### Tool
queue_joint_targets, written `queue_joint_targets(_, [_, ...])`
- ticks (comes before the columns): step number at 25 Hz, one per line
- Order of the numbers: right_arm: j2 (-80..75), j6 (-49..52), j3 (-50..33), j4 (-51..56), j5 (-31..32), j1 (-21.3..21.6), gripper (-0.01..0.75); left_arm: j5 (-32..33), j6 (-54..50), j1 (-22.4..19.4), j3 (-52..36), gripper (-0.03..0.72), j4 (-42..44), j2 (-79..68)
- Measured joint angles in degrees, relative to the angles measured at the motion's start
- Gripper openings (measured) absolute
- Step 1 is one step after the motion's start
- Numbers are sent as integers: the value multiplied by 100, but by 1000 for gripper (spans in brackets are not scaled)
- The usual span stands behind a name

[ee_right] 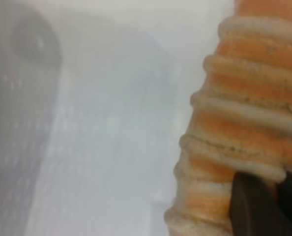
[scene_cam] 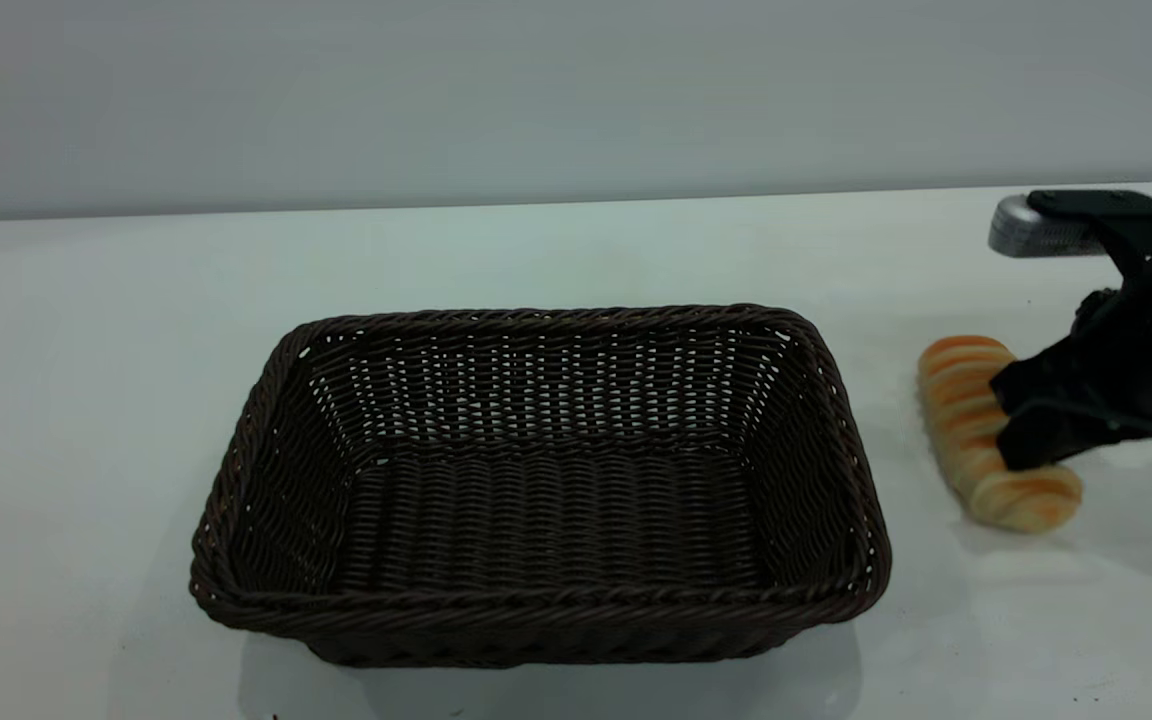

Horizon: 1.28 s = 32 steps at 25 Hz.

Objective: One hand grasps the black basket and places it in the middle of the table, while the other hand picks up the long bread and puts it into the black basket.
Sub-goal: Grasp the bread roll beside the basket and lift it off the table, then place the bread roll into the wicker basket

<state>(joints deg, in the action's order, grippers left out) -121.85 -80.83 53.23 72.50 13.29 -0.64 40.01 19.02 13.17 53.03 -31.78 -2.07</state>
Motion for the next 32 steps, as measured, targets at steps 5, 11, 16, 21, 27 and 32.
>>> queue_joint_targets(5, [917,159,-25,-258,33,0,31,-74,103,0,0,586,0,0])
queue_joint_targets(11, [2117,476,-52,-376,705,-151,31,-148,194,0,0,586,-10,13])
queue_joint_targets(16, [2502,760,-52,-425,1240,-1183,31,-206,196,0,0,586,-17,13])
queue_joint_targets(21, [2395,797,-58,-432,1142,-2659,31,-206,200,0,0,586,-28,13])
queue_joint_targets(27, [1737,745,-58,-422,723,-3372,29,-211,200,0,0,586,-53,13])
queue_joint_targets(32, [1301,546,-58,-416,286,-3372,50,-211,200,0,0,586,-53,13])
